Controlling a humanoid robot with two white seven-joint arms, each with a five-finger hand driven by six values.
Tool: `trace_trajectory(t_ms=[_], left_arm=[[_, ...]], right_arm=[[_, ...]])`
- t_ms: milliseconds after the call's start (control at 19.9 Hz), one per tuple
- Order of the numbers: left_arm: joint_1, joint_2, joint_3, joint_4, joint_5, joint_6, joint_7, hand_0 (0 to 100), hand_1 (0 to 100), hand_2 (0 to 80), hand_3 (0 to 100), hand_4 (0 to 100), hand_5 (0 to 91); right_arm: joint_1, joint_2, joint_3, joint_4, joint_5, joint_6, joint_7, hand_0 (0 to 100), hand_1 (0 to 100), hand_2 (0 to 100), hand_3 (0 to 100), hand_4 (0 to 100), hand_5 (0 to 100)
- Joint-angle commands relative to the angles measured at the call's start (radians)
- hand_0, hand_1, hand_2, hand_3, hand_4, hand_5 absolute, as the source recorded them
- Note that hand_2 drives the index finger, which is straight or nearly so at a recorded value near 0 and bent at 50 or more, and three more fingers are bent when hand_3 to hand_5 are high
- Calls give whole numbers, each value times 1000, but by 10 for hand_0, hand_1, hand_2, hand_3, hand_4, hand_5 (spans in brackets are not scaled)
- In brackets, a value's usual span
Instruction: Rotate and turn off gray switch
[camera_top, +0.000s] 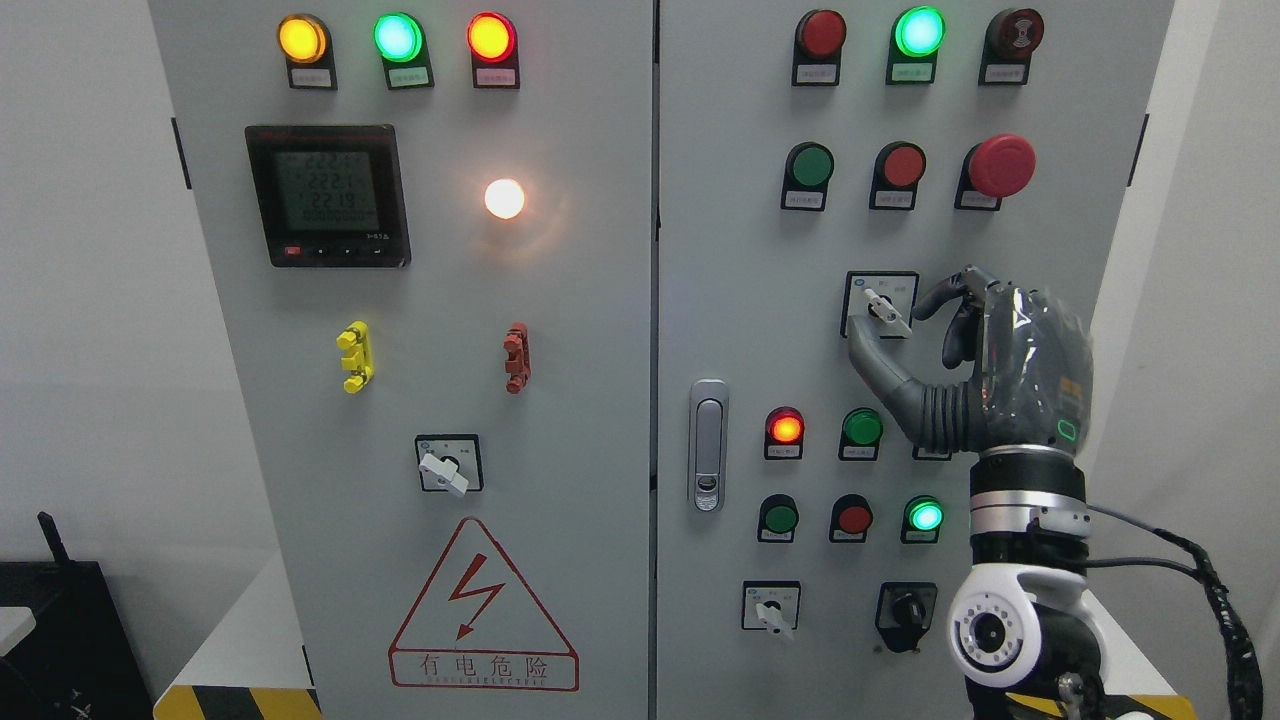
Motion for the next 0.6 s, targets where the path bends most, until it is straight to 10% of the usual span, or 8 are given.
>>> trace_trajectory(t_ms=[0,552], left_arm=[[0,0,-2,14,0,0,-2,120,389,0,0,0,0],[0,0,-2,14,0,0,-2,120,389,0,0,0,0]], right_arm=[[-6,1,4,9,-1,1,2,98,407,601,975,932,1000],[-12,3,5,21,2,1,2,101,410,614,978,934,1000]])
